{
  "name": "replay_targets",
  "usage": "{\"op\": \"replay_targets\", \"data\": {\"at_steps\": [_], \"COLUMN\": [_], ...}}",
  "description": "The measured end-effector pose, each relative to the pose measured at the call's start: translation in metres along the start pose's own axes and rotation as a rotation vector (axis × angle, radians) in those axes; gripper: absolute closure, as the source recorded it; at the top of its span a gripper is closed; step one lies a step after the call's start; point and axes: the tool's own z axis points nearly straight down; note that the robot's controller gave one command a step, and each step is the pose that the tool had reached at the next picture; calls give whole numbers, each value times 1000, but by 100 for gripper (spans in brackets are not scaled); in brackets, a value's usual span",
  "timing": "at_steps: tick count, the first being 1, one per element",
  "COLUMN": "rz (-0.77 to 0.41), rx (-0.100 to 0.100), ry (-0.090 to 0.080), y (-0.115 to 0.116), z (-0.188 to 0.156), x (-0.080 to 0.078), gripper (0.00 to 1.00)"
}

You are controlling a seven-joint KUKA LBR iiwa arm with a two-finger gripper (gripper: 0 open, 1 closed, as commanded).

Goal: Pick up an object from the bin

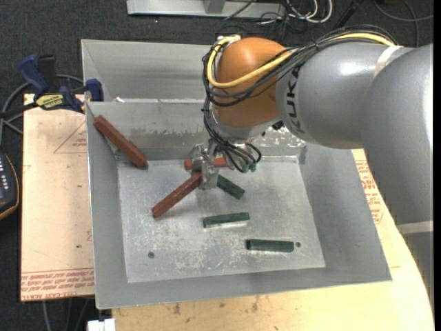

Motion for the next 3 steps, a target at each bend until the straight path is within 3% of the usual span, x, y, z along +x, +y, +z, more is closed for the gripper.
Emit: {"op": "replay_targets", "data": {"at_steps": [1,2,3], "rz": [-21,-21,321], "rx": [-1,-2,-1], "ry": [-2,6,13], "y": [5,5,-5], "z": [-97,-92,15], "x": [18,19,26], "gripper": [100,0,0]}}
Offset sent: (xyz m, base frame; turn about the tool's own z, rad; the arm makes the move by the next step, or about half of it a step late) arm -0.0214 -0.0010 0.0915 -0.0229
